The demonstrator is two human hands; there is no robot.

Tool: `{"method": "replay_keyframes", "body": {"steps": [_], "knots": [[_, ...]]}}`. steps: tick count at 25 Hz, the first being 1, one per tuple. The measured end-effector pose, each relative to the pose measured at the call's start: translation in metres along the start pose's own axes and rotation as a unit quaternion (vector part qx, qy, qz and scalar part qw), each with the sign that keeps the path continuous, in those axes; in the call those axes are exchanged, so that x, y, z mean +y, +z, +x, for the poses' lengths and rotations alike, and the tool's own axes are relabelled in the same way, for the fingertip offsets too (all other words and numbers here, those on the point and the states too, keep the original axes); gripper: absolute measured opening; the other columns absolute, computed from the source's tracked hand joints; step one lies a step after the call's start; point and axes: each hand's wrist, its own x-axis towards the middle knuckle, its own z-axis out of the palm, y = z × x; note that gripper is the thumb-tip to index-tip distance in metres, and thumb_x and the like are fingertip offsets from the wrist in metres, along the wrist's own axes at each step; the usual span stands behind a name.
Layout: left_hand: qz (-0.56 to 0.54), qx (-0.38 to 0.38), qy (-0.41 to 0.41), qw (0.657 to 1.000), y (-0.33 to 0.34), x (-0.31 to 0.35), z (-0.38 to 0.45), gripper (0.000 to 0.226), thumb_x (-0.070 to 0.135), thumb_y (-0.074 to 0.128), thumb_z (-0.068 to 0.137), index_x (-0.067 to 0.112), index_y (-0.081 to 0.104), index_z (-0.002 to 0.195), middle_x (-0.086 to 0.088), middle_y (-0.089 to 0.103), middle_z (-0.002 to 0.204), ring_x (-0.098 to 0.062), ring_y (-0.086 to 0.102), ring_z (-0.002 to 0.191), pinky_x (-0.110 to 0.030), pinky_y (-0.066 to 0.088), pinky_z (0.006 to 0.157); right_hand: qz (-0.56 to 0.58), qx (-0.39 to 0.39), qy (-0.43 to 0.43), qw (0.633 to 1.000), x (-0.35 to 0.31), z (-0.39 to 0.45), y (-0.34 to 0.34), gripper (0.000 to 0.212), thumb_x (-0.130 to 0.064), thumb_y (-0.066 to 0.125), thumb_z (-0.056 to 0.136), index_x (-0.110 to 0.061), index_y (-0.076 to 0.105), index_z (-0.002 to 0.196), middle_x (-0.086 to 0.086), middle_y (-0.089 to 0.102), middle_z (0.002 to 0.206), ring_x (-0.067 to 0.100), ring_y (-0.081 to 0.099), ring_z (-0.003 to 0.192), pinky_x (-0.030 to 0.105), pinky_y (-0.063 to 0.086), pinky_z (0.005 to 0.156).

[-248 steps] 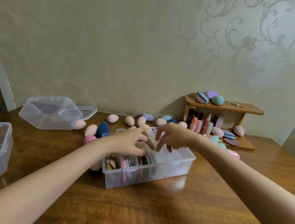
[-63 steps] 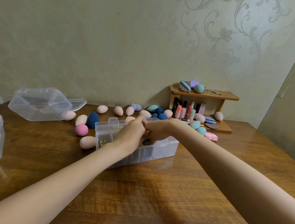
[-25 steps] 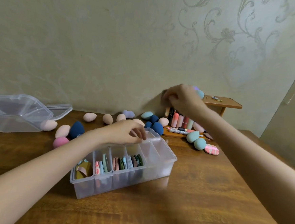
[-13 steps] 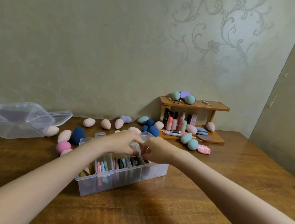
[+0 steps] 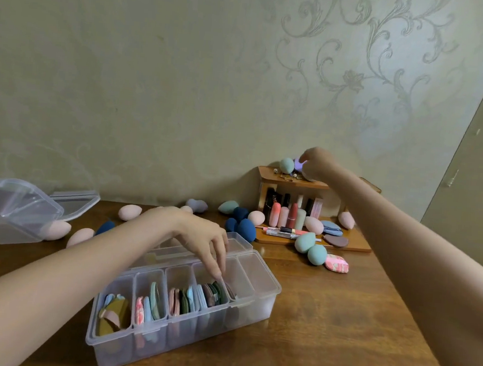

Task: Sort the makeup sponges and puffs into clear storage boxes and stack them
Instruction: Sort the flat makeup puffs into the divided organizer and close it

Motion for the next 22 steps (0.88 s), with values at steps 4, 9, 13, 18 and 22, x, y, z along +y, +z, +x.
{"method": "replay_keyframes", "body": {"steps": [4,9,13,18,22], "knots": [[-0.057,-0.037,0.008,0.998,-0.016,-0.003,0.005,0.028,0.026,0.060,0.089,0.015,0.068,0.114,0.004,0.056,0.121,-0.007,0.051,0.111,-0.034,0.040,0.108,-0.058,-0.013,0.053,0.997,0.015,0.035,0.028,0.031,-0.014,0.037,0.098,-0.005,0.054,0.123,0.017,0.054,0.130,0.034,0.046,0.124,0.038,0.026,0.110],[0.019,-0.050,0.051,0.997,-0.016,0.000,0.029,0.025,0.017,0.061,0.089,0.014,0.069,0.112,0.012,0.050,0.103,0.001,0.049,0.086,-0.014,0.040,0.087,-0.047,-0.013,0.064,0.997,0.024,0.065,0.047,0.032,-0.025,0.038,0.098,-0.021,0.052,0.126,0.012,0.053,0.130,0.031,0.043,0.124,0.037,0.028,0.097],[0.017,-0.036,0.072,0.997,-0.013,-0.004,0.033,0.023,0.015,0.061,0.089,0.013,0.070,0.110,0.022,0.046,0.090,-0.001,0.047,0.086,-0.016,0.041,0.086,0.005,-0.031,0.065,0.997,0.031,0.077,0.048,0.034,-0.019,0.043,0.095,-0.027,0.054,0.126,0.004,0.055,0.132,0.026,0.046,0.124,0.034,0.024,0.103],[0.005,-0.030,0.081,0.996,-0.010,-0.004,0.032,0.022,0.014,0.061,0.088,0.012,0.071,0.108,0.019,0.047,0.089,-0.002,0.048,0.084,-0.020,0.041,0.087,0.022,0.004,0.098,0.995,0.036,0.082,0.046,0.035,-0.010,0.045,0.094,-0.010,0.056,0.126,0.013,0.052,0.132,0.031,0.044,0.123,0.036,0.032,0.105],[0.001,-0.015,0.074,0.997,-0.007,-0.004,0.031,0.022,0.013,0.060,0.089,0.012,0.071,0.108,0.019,0.048,0.090,-0.003,0.048,0.087,-0.028,0.042,0.093,0.213,0.021,0.066,0.975,0.035,0.077,0.031,0.033,-0.004,0.053,0.081,-0.002,0.064,0.112,0.018,0.056,0.124,0.037,0.045,0.122,0.037,0.041,0.094]]}}
